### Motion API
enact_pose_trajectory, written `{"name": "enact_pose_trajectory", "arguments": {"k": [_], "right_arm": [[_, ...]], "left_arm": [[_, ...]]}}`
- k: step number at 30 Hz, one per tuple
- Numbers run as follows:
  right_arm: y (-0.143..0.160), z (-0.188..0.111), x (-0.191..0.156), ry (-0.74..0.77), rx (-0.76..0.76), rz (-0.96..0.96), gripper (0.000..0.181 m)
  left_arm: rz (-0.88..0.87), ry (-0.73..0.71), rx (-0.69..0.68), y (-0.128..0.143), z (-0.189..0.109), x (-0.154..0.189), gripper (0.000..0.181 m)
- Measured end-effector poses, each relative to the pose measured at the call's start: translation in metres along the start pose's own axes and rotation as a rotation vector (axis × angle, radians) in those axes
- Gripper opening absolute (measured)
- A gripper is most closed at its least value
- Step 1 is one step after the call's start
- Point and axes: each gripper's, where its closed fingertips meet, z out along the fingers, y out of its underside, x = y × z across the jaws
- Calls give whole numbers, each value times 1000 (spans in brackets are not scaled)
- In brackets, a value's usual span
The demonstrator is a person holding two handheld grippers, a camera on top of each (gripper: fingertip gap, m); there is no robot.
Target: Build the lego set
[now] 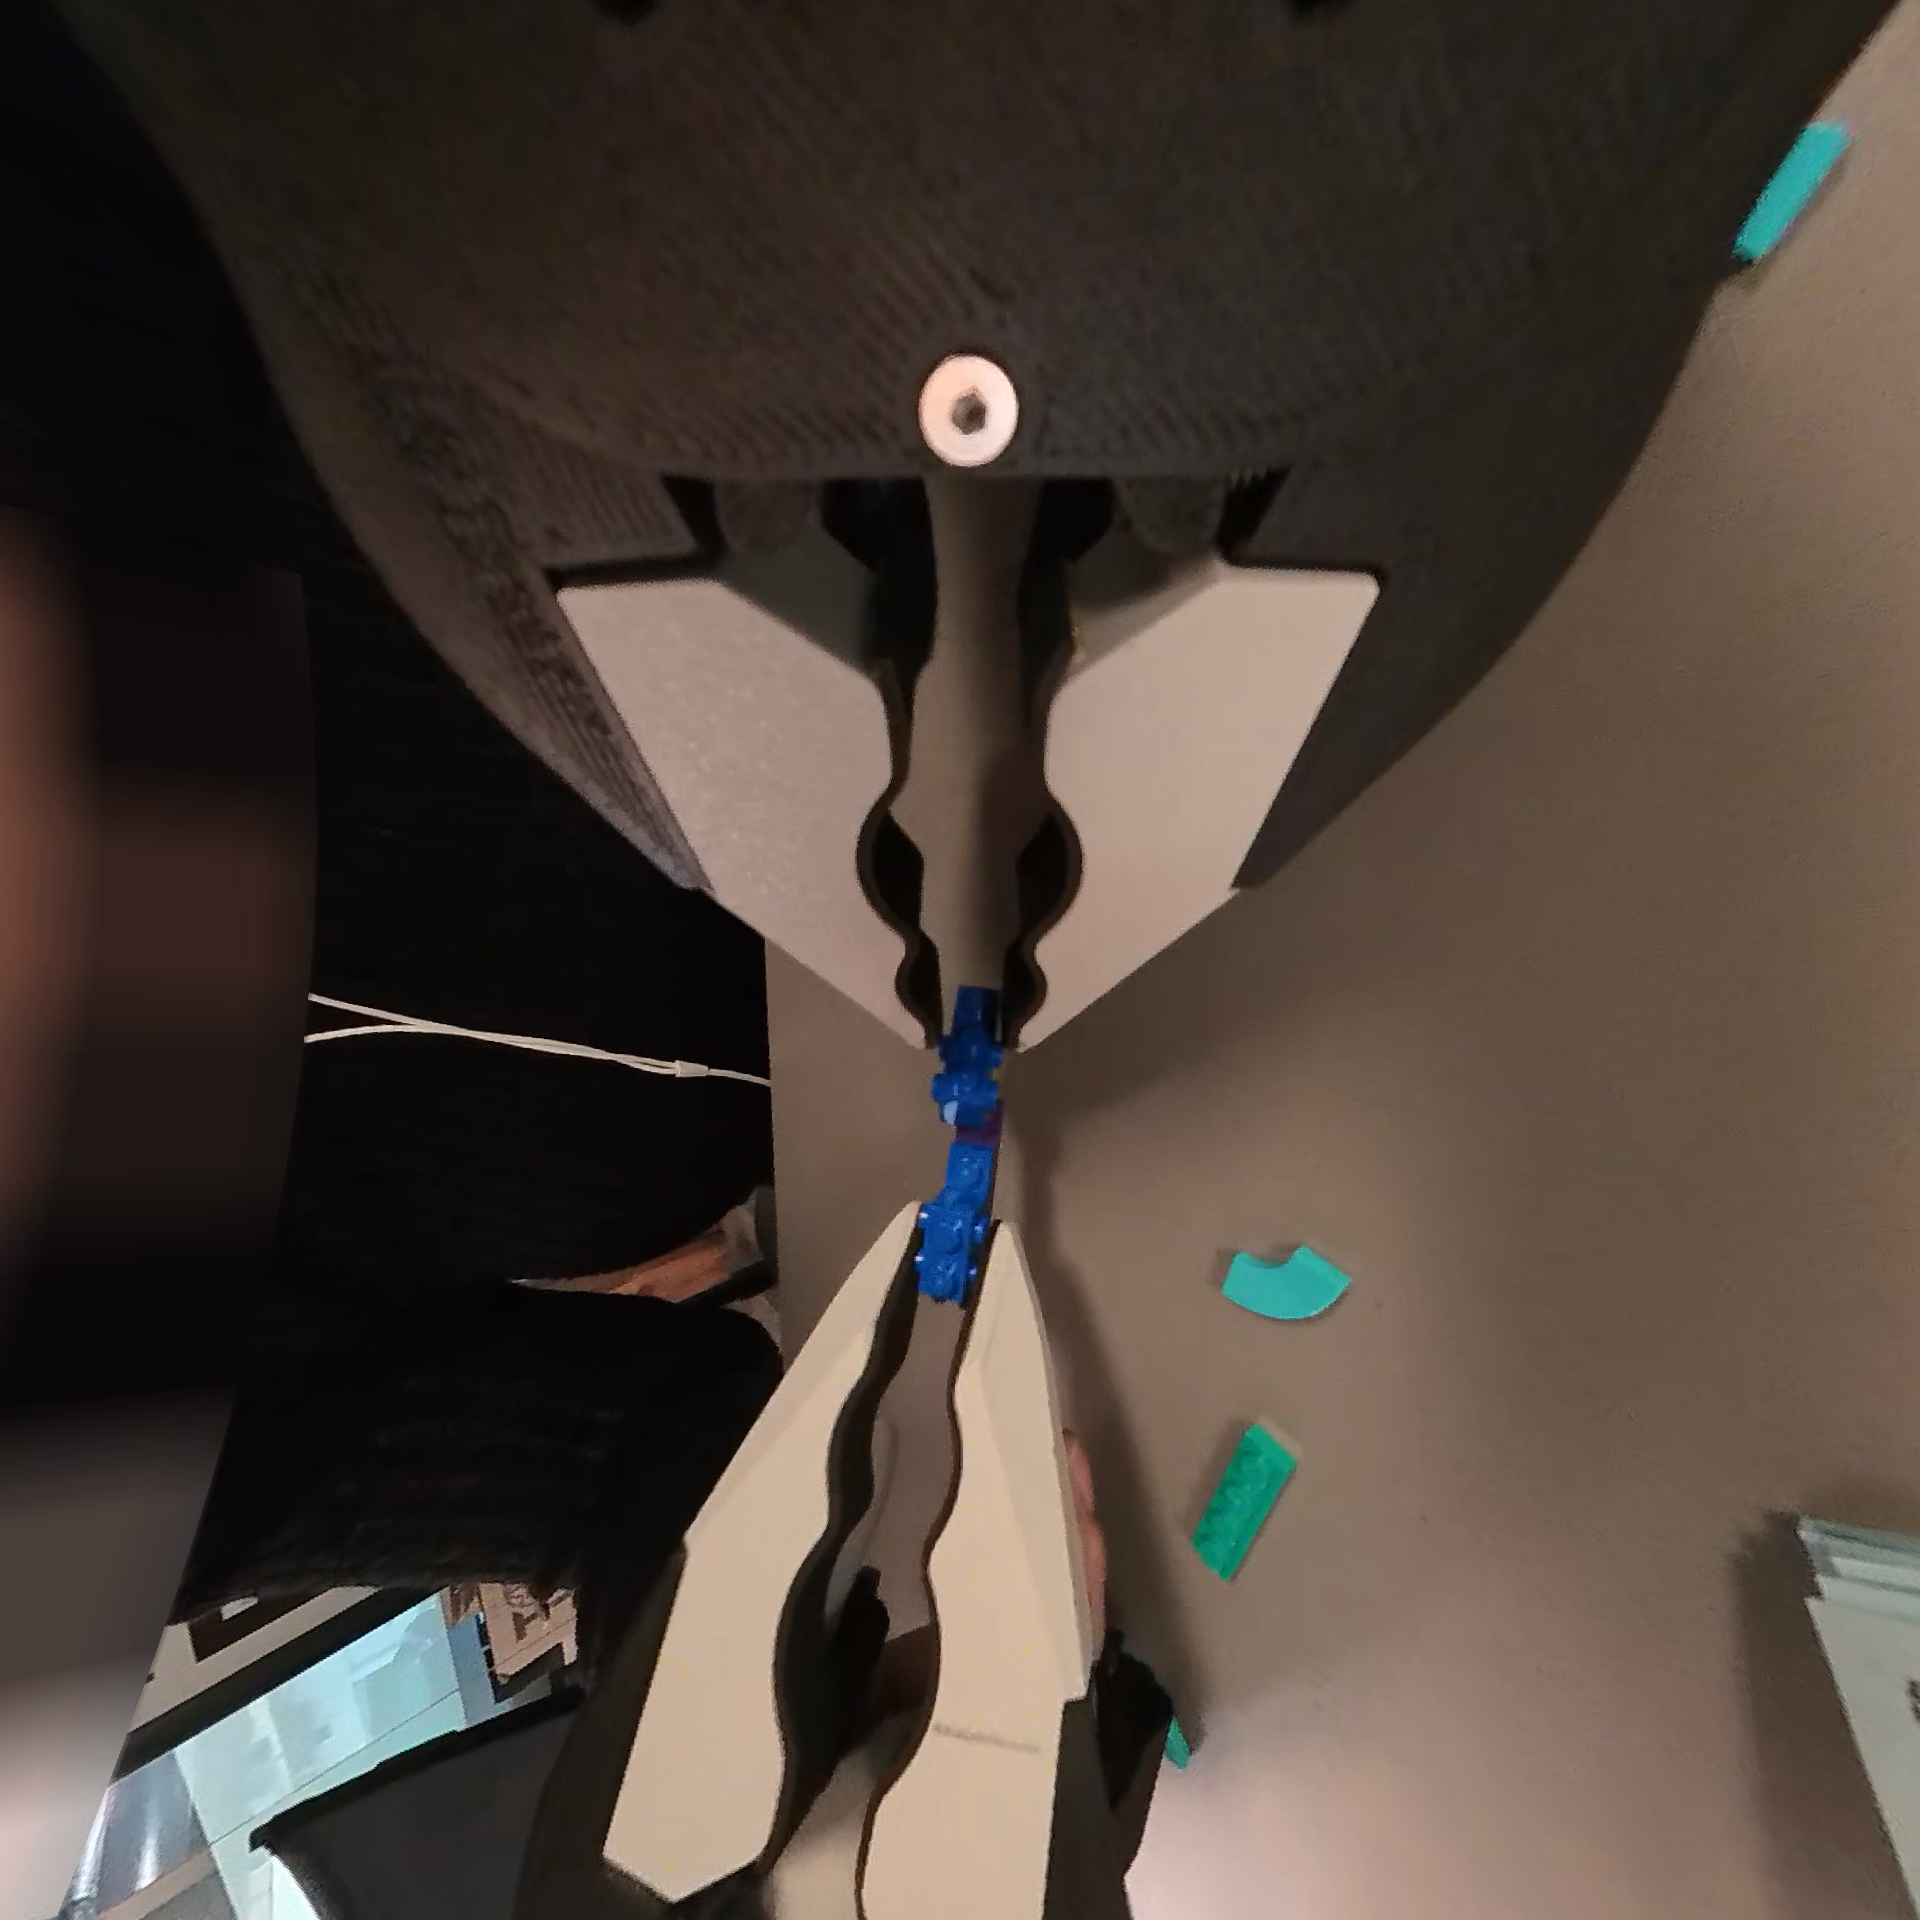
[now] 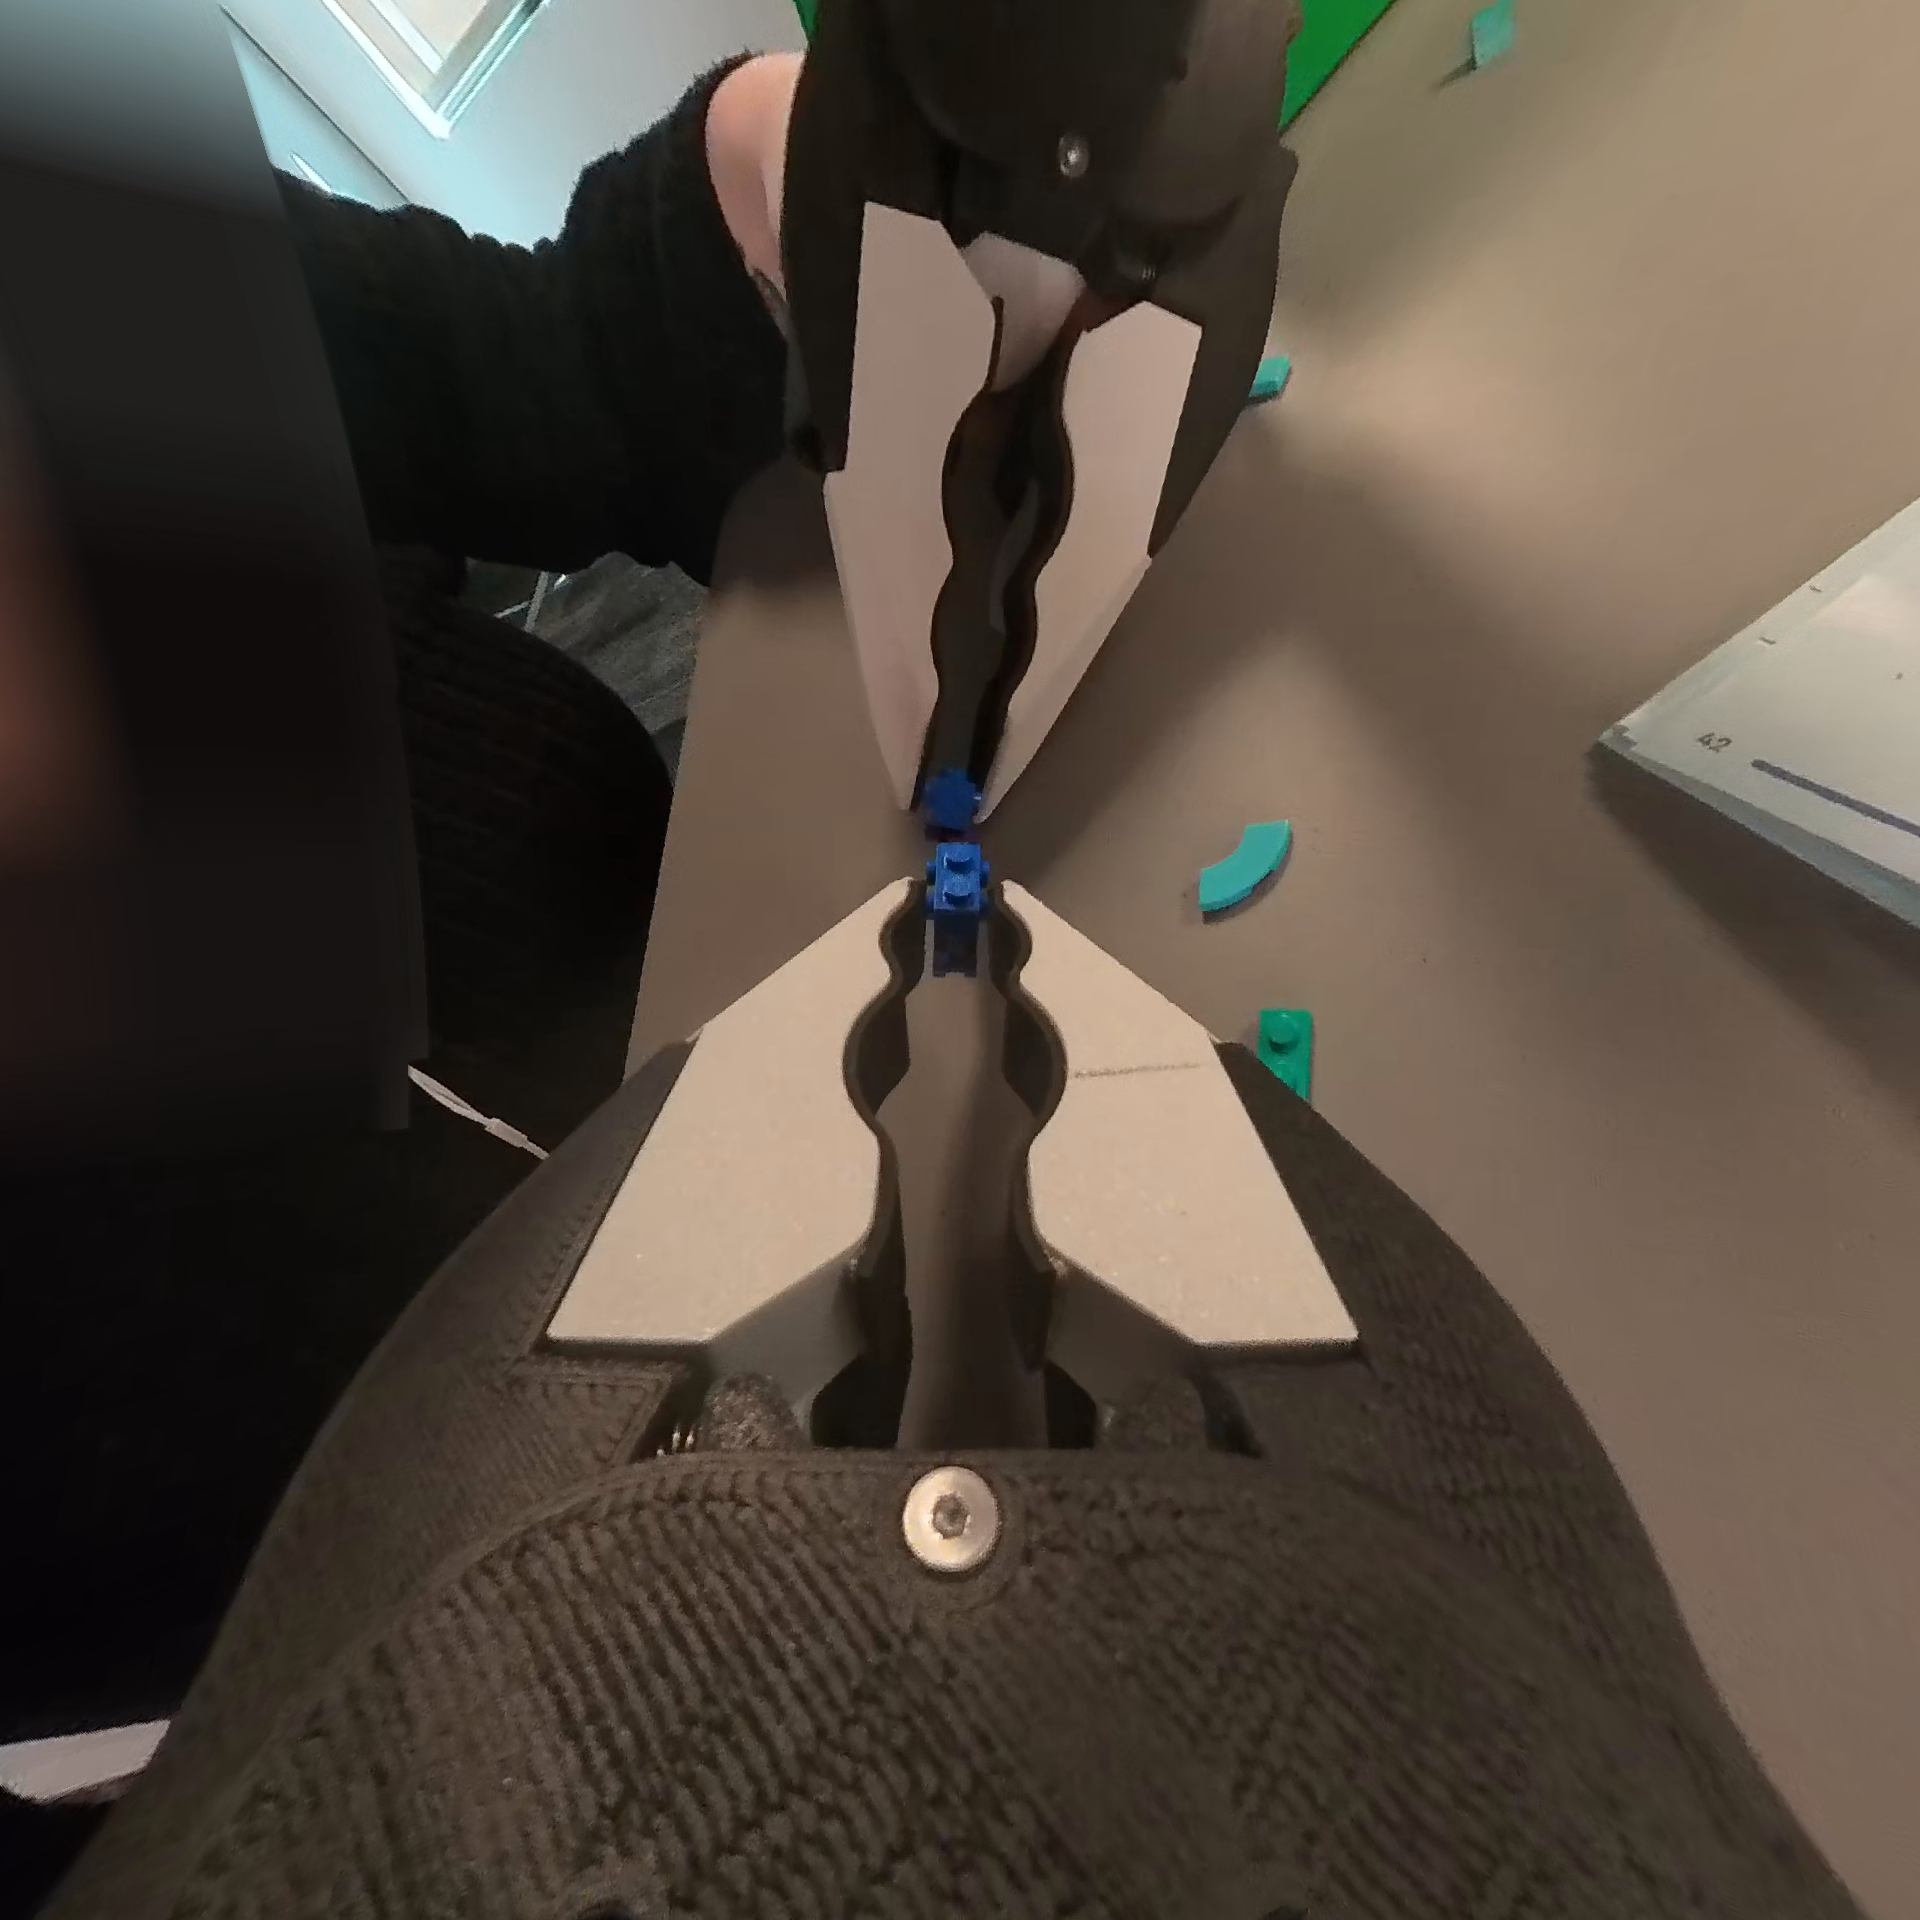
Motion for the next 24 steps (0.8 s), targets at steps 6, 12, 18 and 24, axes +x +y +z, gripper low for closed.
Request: {"name": "enact_pose_trajectory", "arguments": {"k": [6, 12, 18, 24], "right_arm": [[0, 2, -1, -9, -1, 2, 10], [-5, 1, 2, -20, 39, 52, 9], [-22, -8, 8, -51, 174, 151, 9], [-43, -24, 14, -62, 327, 199, 10]], "left_arm": [[-16, 18, 31, -5, -2, 0, 11], [5, -1, 45, -7, -2, -3, 10], [7, 30, 148, -22, -10, -2, 10], [47, 32, 286, -42, -24, 1, 9]]}}
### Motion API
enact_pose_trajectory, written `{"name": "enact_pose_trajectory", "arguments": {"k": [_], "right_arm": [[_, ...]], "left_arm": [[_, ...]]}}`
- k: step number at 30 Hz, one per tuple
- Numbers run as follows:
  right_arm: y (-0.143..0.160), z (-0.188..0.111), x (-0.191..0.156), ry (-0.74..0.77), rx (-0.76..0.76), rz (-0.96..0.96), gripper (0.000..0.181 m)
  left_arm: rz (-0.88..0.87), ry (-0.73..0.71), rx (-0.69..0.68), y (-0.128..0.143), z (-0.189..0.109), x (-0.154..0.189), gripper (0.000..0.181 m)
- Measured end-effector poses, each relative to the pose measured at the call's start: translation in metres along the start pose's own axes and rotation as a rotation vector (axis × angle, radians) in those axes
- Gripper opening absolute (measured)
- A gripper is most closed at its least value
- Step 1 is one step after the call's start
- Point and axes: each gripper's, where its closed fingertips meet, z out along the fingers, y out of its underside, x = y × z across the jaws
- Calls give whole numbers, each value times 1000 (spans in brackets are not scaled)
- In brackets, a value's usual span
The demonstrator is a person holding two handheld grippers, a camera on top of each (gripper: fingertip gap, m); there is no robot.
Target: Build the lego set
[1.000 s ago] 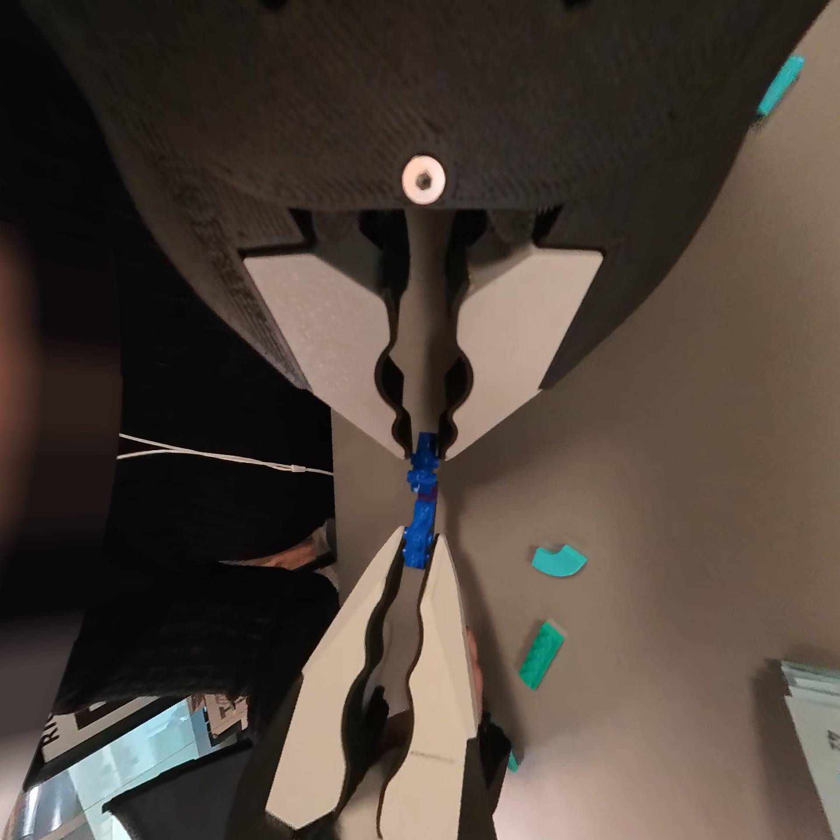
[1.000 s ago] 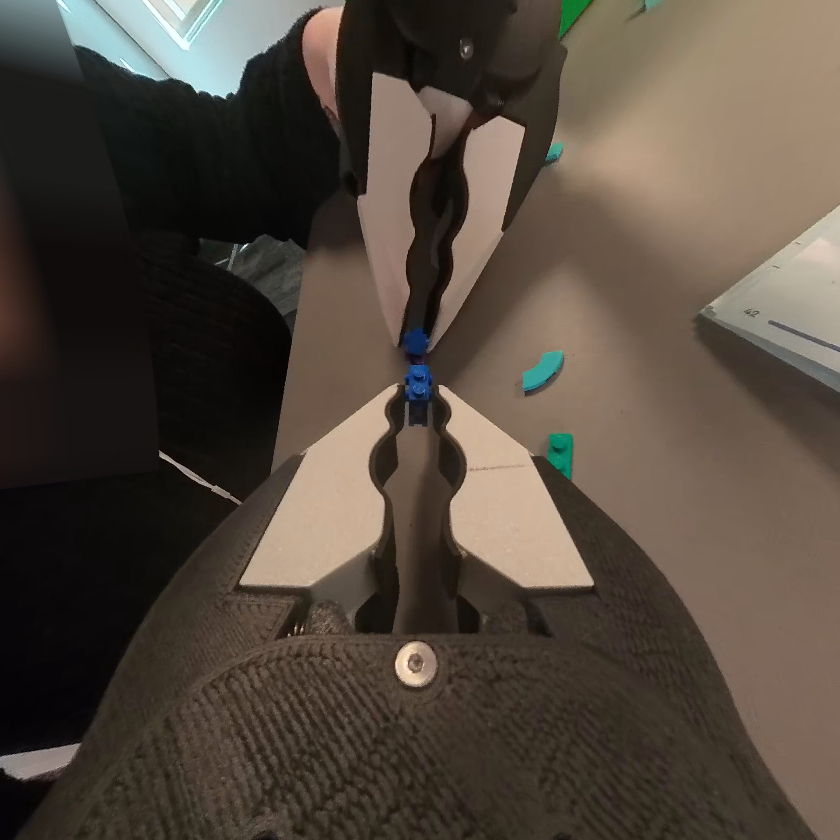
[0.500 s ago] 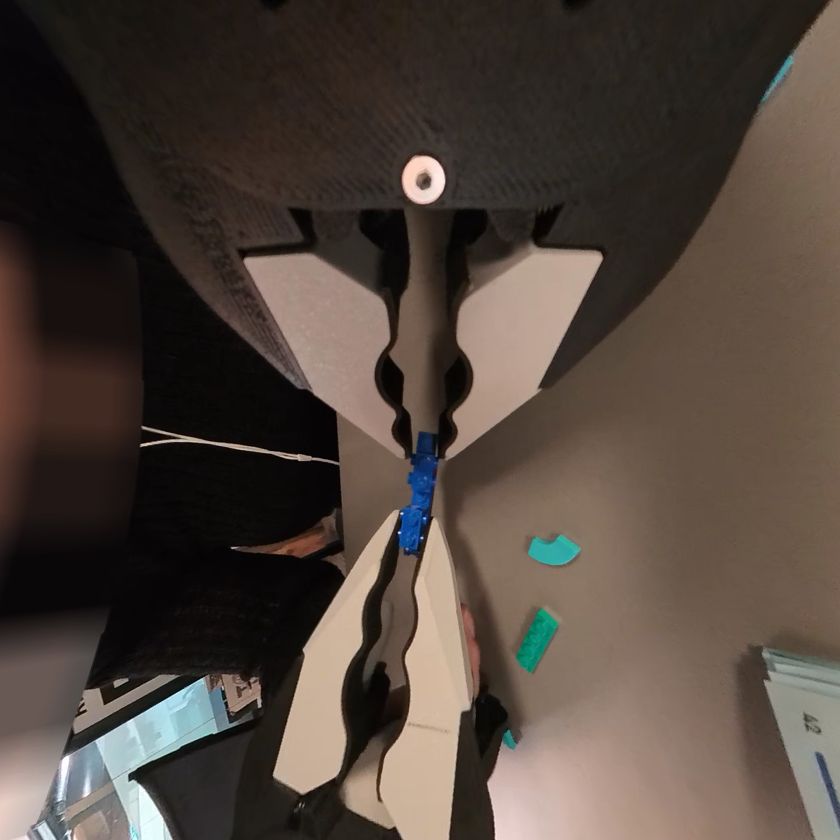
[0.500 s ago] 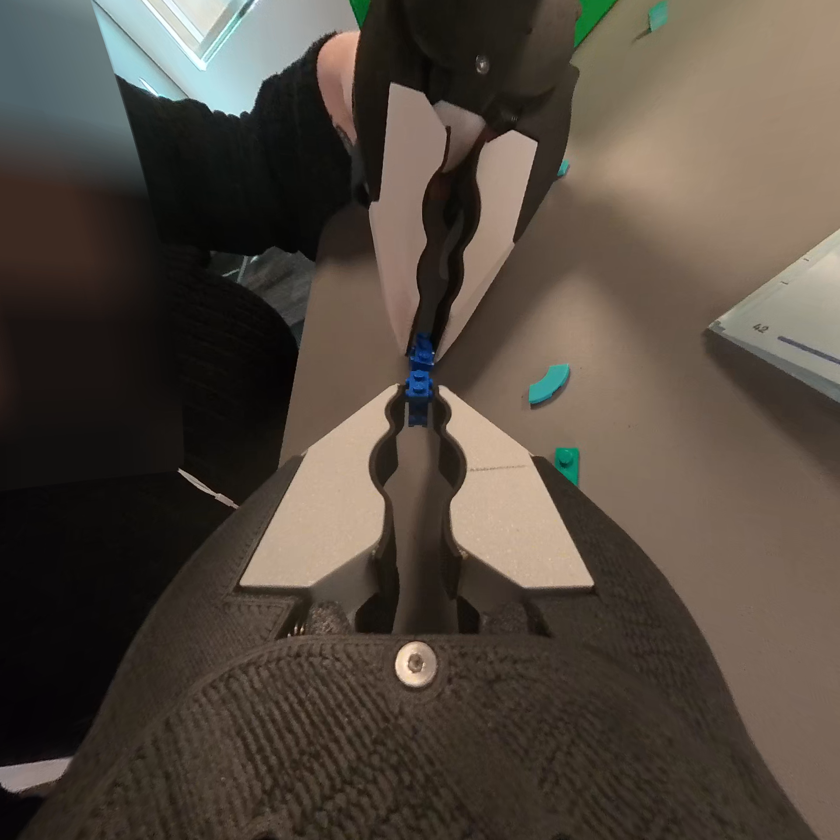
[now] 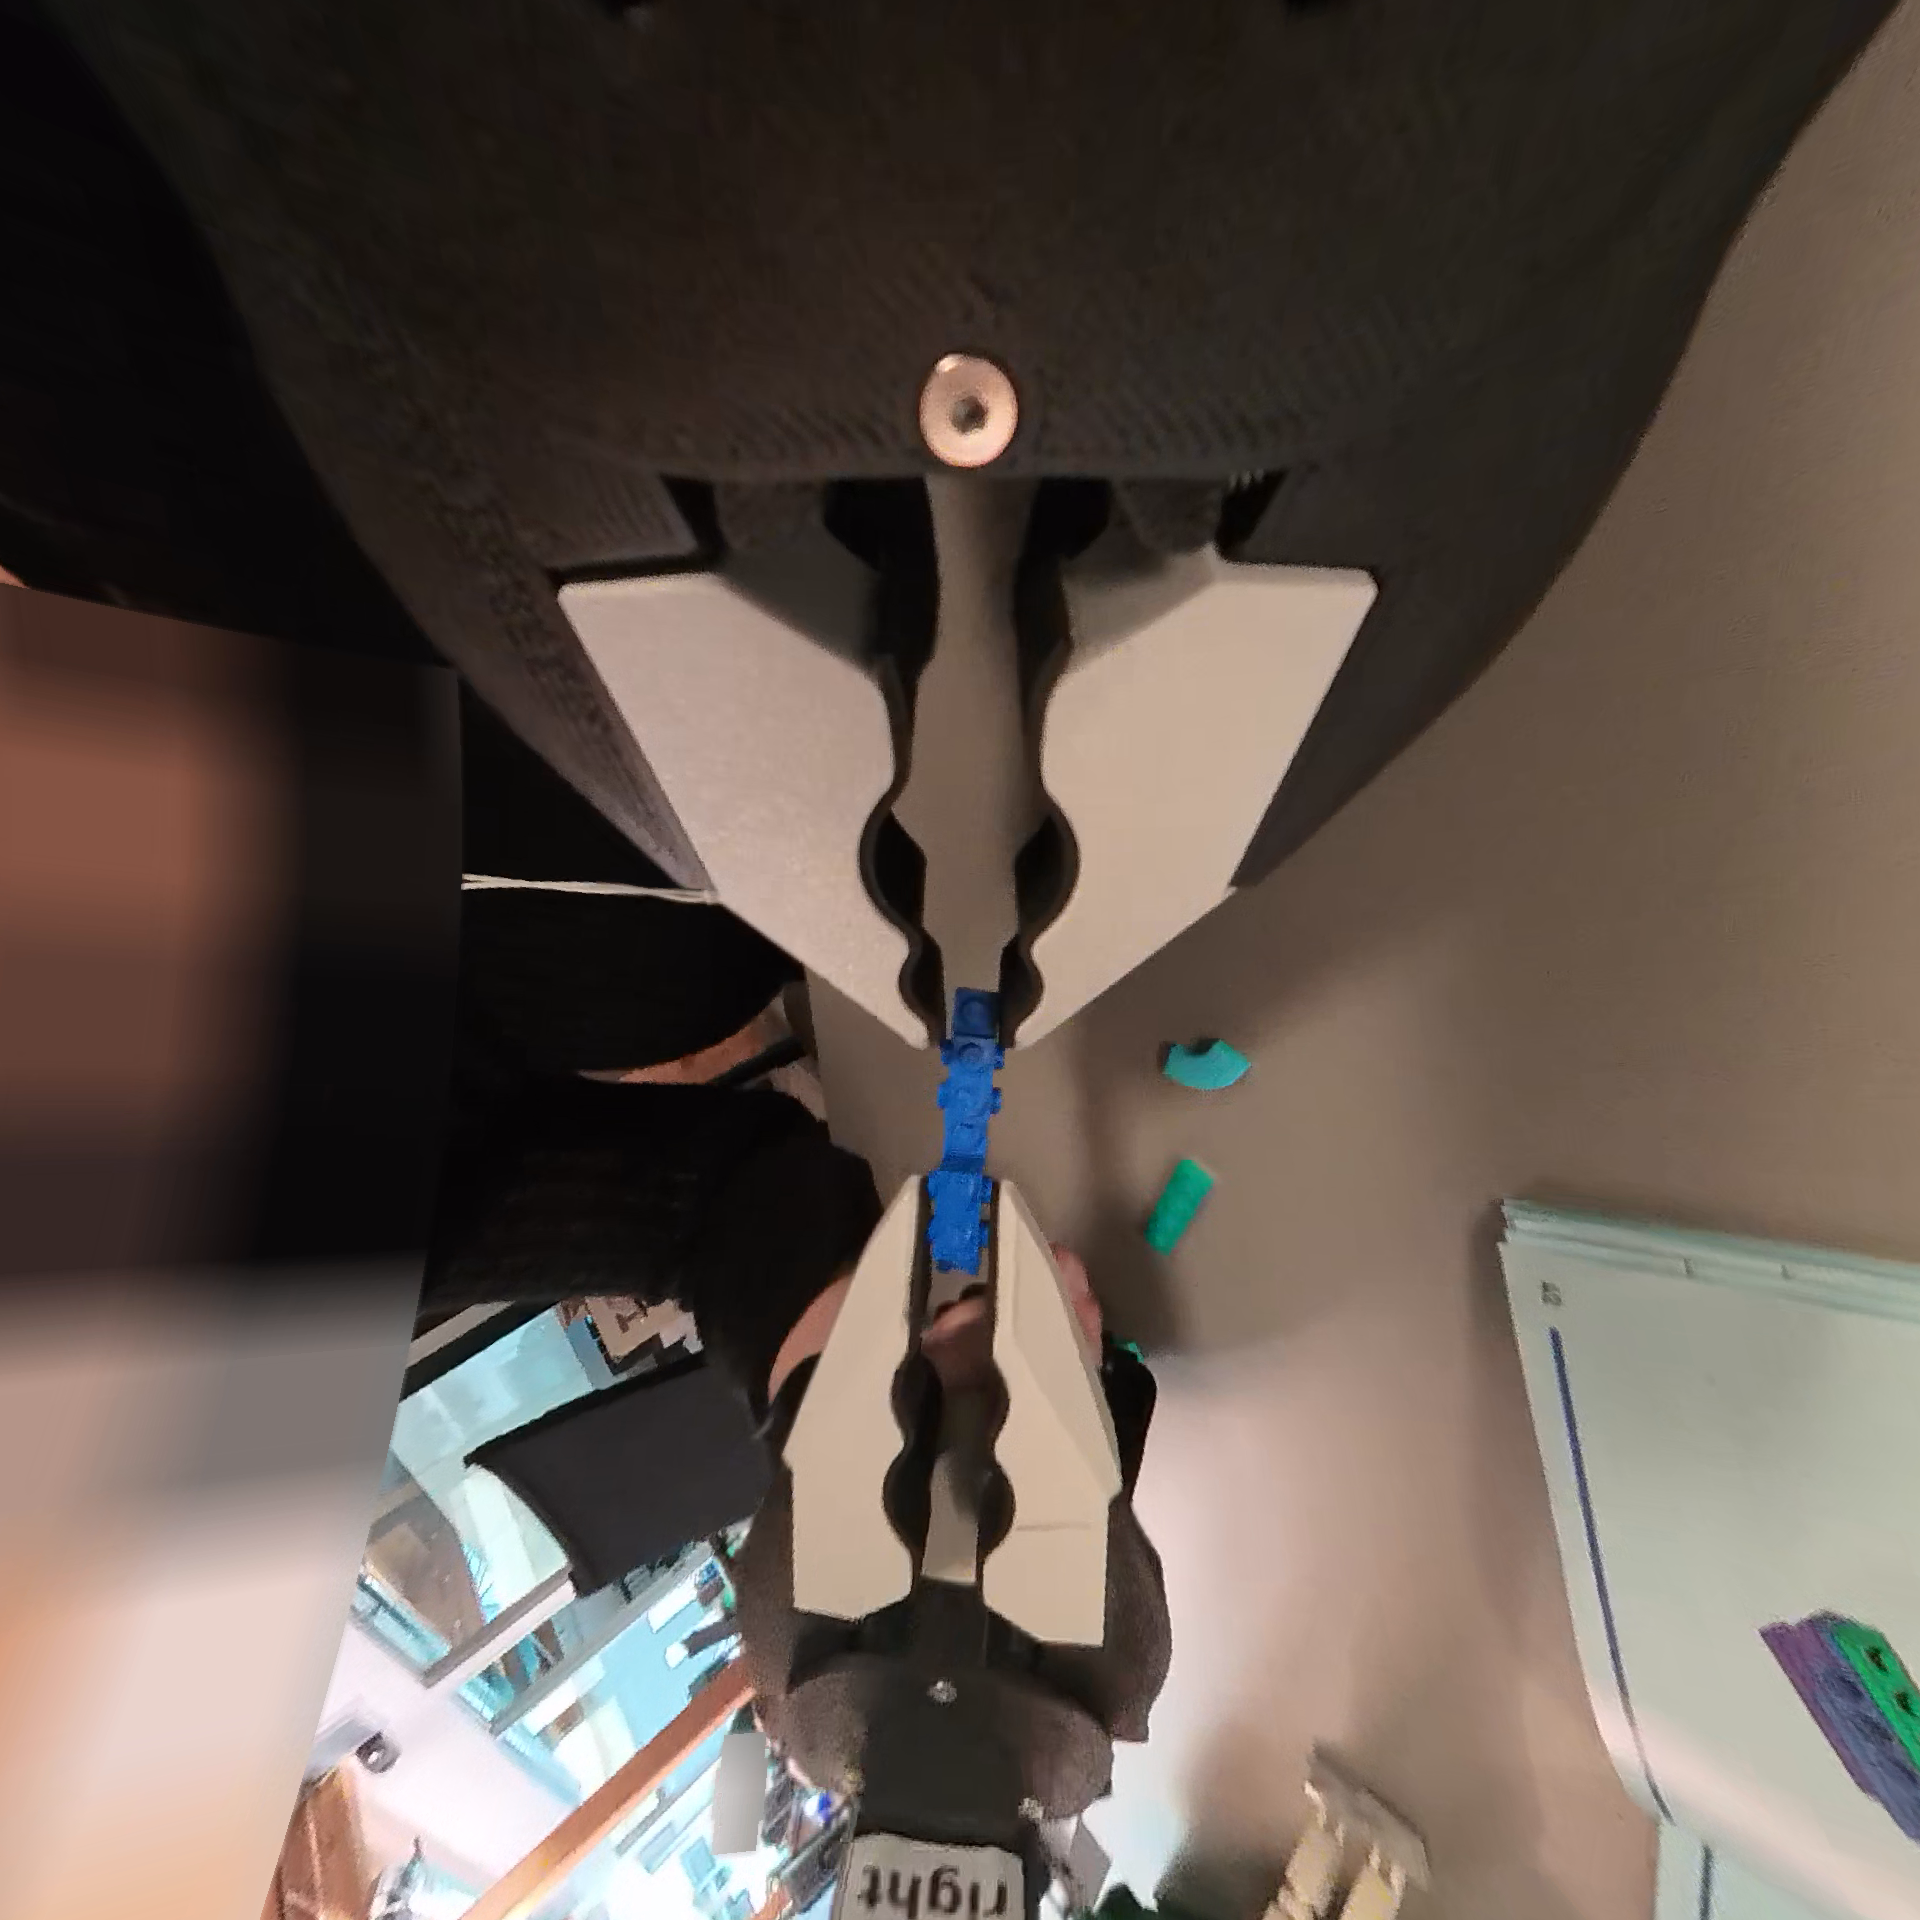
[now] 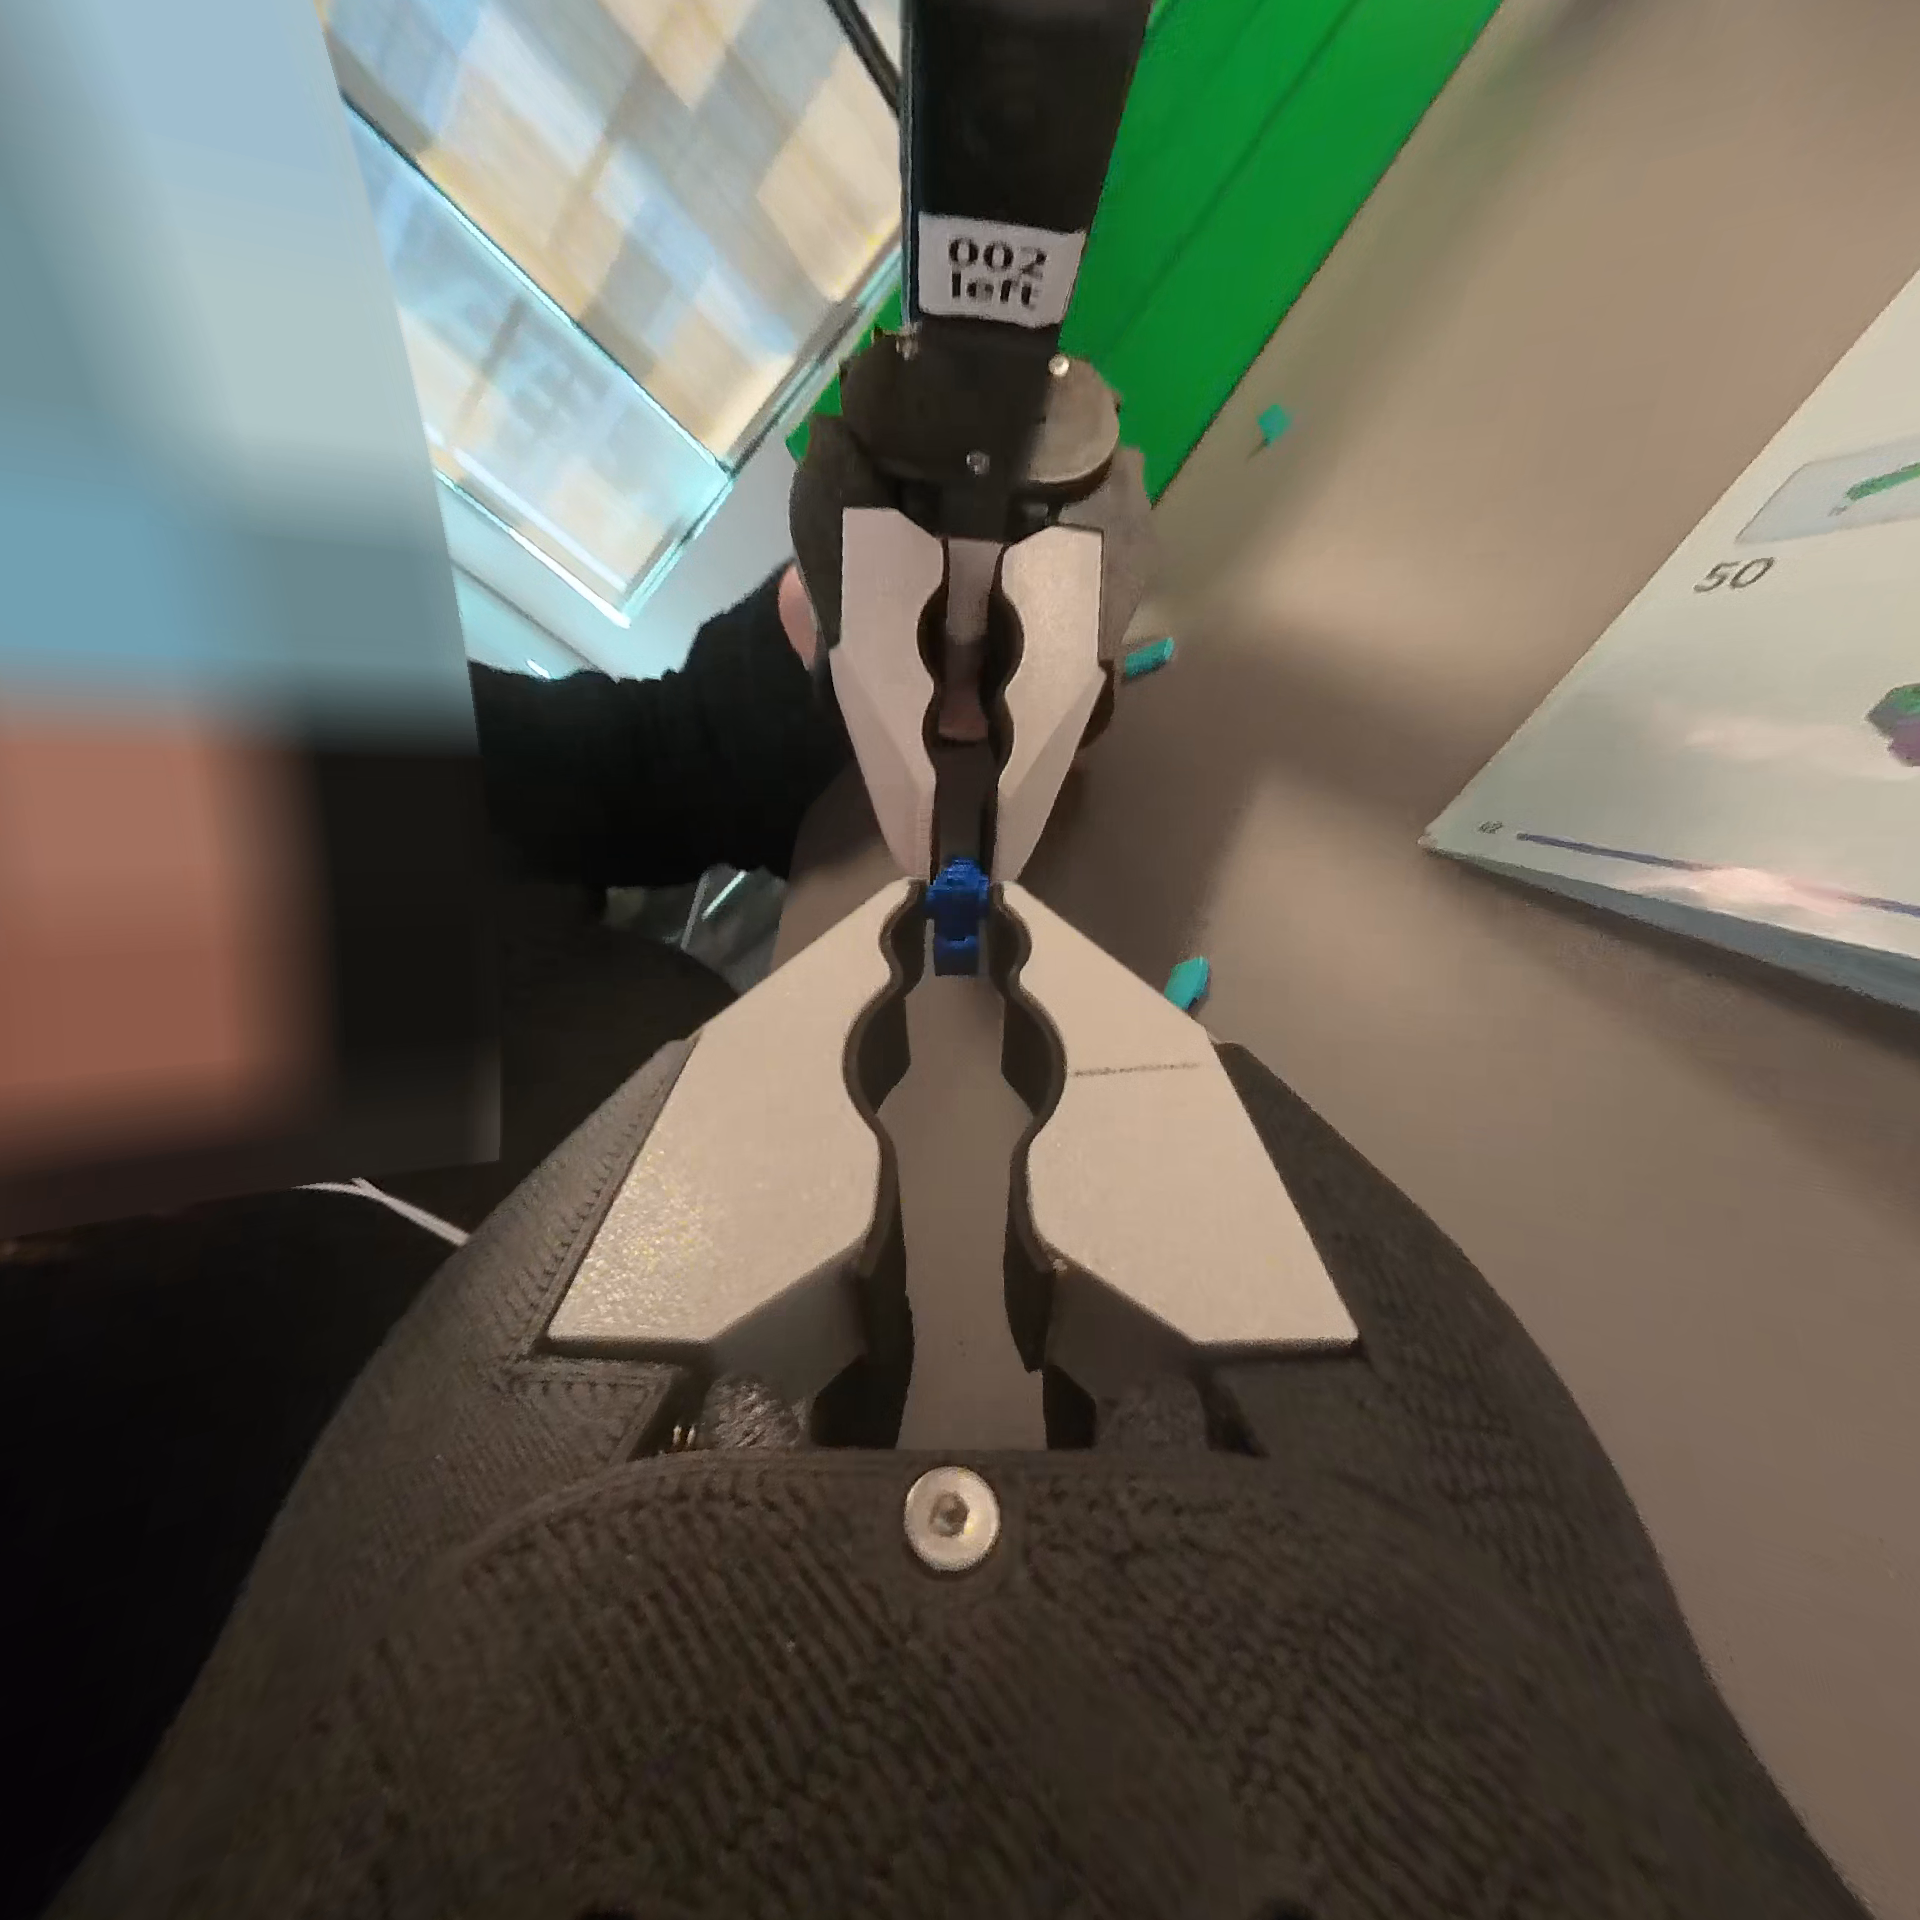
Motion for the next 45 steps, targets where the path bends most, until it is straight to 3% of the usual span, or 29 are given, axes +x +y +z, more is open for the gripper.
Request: {"name": "enact_pose_trajectory", "arguments": {"k": [45], "right_arm": [[-16, 1, 2, -8, 115, -10, 9]], "left_arm": [[63, -22, 128, -19, -4, 0, 9]]}}
